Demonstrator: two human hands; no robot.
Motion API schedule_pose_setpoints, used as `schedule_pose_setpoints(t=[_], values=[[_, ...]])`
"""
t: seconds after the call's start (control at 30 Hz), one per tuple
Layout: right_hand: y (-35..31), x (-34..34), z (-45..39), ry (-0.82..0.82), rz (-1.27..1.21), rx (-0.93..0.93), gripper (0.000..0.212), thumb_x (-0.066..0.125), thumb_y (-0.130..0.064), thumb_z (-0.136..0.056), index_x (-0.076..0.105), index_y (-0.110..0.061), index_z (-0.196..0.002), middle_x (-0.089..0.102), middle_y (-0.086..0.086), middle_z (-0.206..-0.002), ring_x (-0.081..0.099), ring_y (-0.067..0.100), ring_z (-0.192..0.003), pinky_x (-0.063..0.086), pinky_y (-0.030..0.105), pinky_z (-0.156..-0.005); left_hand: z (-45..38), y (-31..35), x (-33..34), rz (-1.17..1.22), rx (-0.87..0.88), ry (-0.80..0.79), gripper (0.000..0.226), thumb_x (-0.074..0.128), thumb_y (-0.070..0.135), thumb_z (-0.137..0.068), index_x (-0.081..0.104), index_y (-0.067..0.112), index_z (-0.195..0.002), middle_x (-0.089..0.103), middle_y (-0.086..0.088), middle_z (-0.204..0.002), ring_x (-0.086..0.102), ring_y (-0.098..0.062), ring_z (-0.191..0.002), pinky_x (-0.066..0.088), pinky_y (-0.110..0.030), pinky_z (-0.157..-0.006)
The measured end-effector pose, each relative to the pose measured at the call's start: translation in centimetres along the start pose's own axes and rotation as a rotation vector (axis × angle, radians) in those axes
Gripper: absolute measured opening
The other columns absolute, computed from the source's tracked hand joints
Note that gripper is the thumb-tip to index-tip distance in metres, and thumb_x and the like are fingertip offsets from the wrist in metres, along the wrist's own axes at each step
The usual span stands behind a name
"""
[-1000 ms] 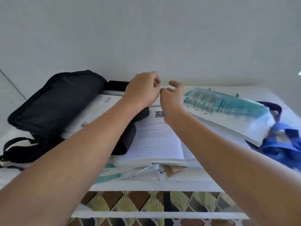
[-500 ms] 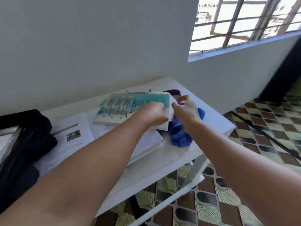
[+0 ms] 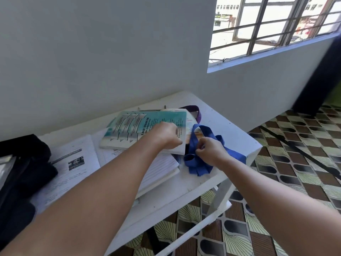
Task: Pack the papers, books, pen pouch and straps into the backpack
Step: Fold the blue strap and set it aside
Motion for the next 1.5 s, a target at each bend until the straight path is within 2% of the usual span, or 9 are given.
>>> schedule_pose_setpoints(t=[0.23,0.33,0.43,0.7,0.87,1.03,1.23,1.33,1.5], values=[[-3.9,-1.7,-0.5,0.097,-0.894,0.112,0.009,0.067,-0.011,-0.095,0.068,-0.008,-0.104,0.070,0.005,-0.091,0.068,0.018,-0.079,0.054,0.028,-0.050,0.3,-0.2,-0.3,0.020,0.006,-0.094,0.065,0.067,0.044,-0.086,0.046,0.026,-0.146,0.058,-0.002,-0.137,0.055,-0.023,-0.119,0.048,-0.035,-0.092],[-7.1,-2.5,-0.9,0.079,-1.151,0.061,0.009,0.068,-0.006,-0.094,0.069,-0.008,-0.102,0.073,0.015,-0.097,0.074,0.025,-0.085,0.066,0.041,-0.072,0.6,0.0,-0.4,0.081,0.057,-0.200,0.101,0.079,0.056,-0.075,0.027,0.026,-0.157,0.055,0.005,-0.141,0.055,-0.024,-0.123,0.047,-0.036,-0.096],[-9.9,-2.2,-1.1,0.025,-1.220,-0.037,0.015,0.081,-0.019,-0.088,0.073,-0.015,-0.100,0.078,0.011,-0.092,0.077,0.026,-0.085,0.065,0.040,-0.072,1.2,0.2,-0.6,0.334,0.145,-0.194,0.060,0.078,0.054,-0.081,0.056,0.033,-0.132,0.064,0.012,-0.124,0.054,-0.011,-0.117,0.043,-0.027,-0.101],[-9.7,-3.5,-2.6,0.138,-0.759,-0.364,0.039,0.067,-0.067,-0.089,0.069,-0.031,-0.105,0.077,-0.011,-0.099,0.072,0.005,-0.094,0.057,0.034,-0.089,2.0,-4.8,-2.7,1.544,-0.264,0.100,0.018,0.056,0.024,-0.105,0.065,0.011,-0.095,0.076,-0.011,-0.090,0.073,-0.027,-0.092,0.058,-0.045,-0.087],[-9.1,-0.8,-2.3,-0.293,-0.081,-0.549,0.045,0.067,-0.066,-0.090,0.066,-0.033,-0.120,0.062,-0.020,-0.107,0.061,0.008,-0.103,0.047,0.021,-0.080,2.1,-9.9,-5.7,1.761,-0.428,0.481,0.027,0.051,0.024,-0.106,0.059,0.013,-0.083,0.047,0.003,-0.059,0.041,-0.010,-0.045,0.040,-0.026,-0.053],[-11.7,0.3,-4.4,-0.203,-0.023,-0.632,0.004,0.060,-0.024,-0.103,0.061,-0.025,-0.099,0.061,-0.006,-0.085,0.060,0.023,-0.085,0.042,0.029,-0.065,5.1,-17.2,-7.7,1.363,-0.678,0.803,0.018,0.054,0.024,-0.100,0.062,0.017,-0.085,0.059,0.003,-0.068,0.055,-0.015,-0.062,0.043,-0.025,-0.059],[-19.5,1.0,-3.5,-0.164,-0.502,-0.622,0.015,0.050,-0.023,-0.107,0.065,-0.025,-0.103,0.066,-0.003,-0.068,0.051,0.011,-0.053,0.040,0.027,-0.054,11.7,-22.5,-3.6,0.737,-0.789,0.187,0.063,0.091,0.056,-0.068,0.067,0.014,-0.108,0.073,0.001,-0.089,0.067,-0.013,-0.073,0.055,-0.017,-0.067],[-23.8,1.8,-1.6,-0.255,-0.634,-0.649,0.018,0.058,-0.023,-0.104,0.068,-0.026,-0.090,0.070,-0.006,-0.068,0.056,0.016,-0.058,0.045,0.032,-0.060,13.1,-23.0,-4.3,0.638,-0.665,0.238,0.122,0.091,0.075,-0.043,0.042,0.028,-0.146,0.065,0.010,-0.128,0.063,-0.012,-0.114,0.053,-0.035,-0.100],[-30.2,1.6,1.8,-0.189,-0.734,-0.810,0.012,0.069,-0.017,-0.097,0.073,-0.019,-0.086,0.075,-0.003,-0.074,0.070,0.018,-0.070,0.056,0.035,-0.067,12.2,-17.9,-8.8,0.765,-0.178,0.484,0.084,0.087,0.028,-0.073,0.040,0.022,-0.142,0.059,0.009,-0.131,0.055,-0.007,-0.127,0.045,-0.037,-0.110]])
Point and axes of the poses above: each hand's wrist, its own z-axis away from the middle knuckle, its own x-axis out of the palm, y = z × x, the point moved 3 cm from there along -z, towards the middle knuckle
